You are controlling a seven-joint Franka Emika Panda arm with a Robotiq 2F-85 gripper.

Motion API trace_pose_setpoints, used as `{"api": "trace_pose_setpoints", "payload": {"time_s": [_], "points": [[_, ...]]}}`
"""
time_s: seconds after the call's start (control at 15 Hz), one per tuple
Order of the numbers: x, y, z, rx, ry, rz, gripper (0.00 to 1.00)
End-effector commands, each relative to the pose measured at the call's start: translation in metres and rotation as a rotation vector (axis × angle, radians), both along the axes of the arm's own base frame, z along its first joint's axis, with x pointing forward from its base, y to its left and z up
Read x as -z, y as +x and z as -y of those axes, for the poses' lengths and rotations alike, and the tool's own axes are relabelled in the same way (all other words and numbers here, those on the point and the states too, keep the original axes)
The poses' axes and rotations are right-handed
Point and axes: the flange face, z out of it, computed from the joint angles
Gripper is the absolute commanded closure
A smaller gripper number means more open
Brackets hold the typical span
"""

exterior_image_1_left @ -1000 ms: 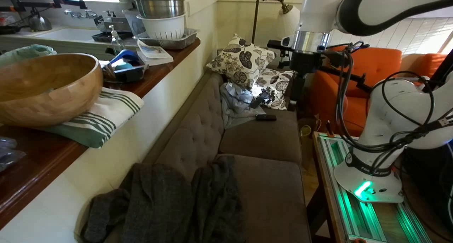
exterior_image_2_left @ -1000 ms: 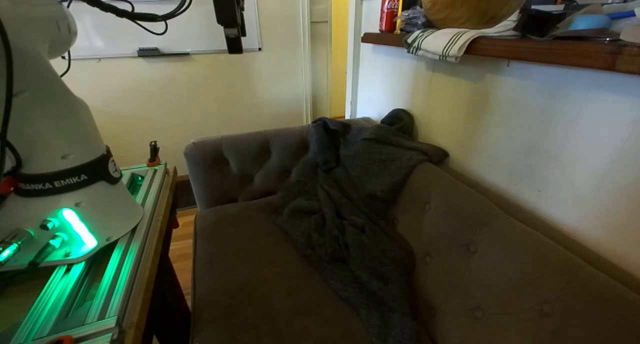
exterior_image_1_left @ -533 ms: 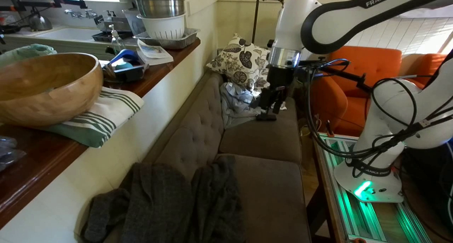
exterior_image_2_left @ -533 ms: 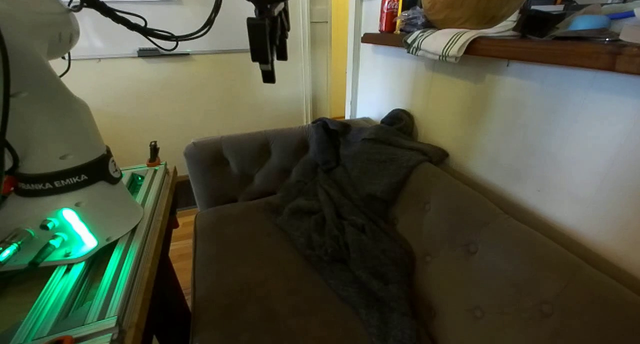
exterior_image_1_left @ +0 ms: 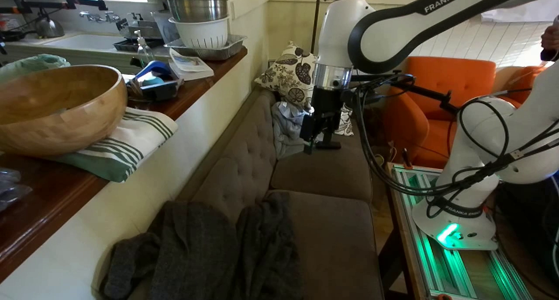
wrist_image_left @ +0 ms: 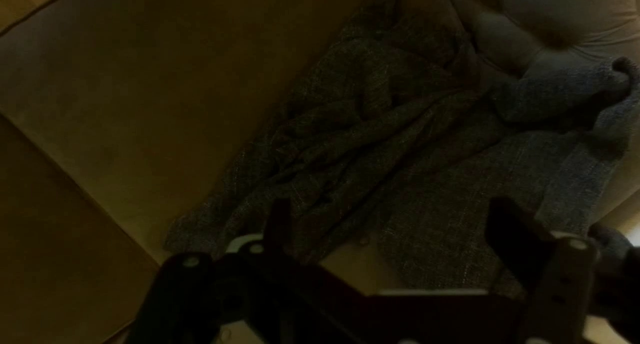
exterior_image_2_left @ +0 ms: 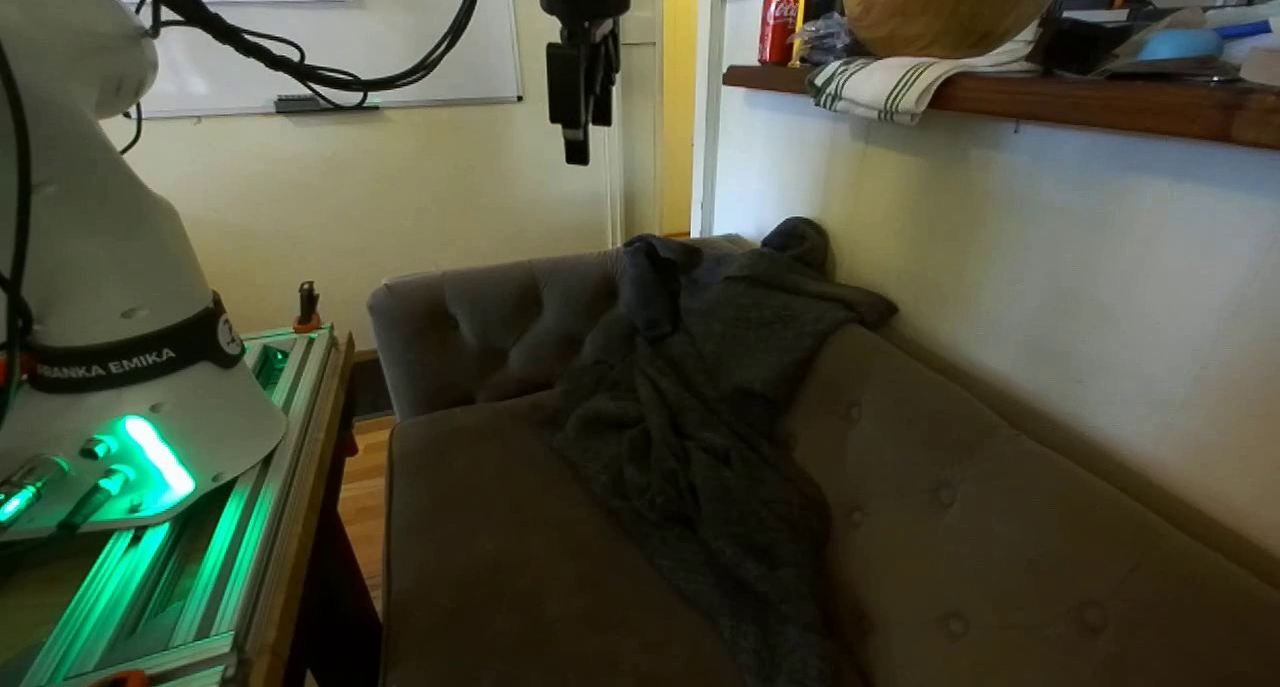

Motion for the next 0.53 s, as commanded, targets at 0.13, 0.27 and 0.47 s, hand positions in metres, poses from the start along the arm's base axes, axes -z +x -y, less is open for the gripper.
{"api": "trace_pose_setpoints", "payload": {"time_s": [0.13,0.27,0.47], "points": [[0.037,0.035,-0.007,0.223,0.049,-0.061,0.0],[0.063,0.06,-0.026,0.303,0.049,-0.058,0.0],[0.093,0.101,-0.061,0.381,-0.002,-0.028,0.0]]}}
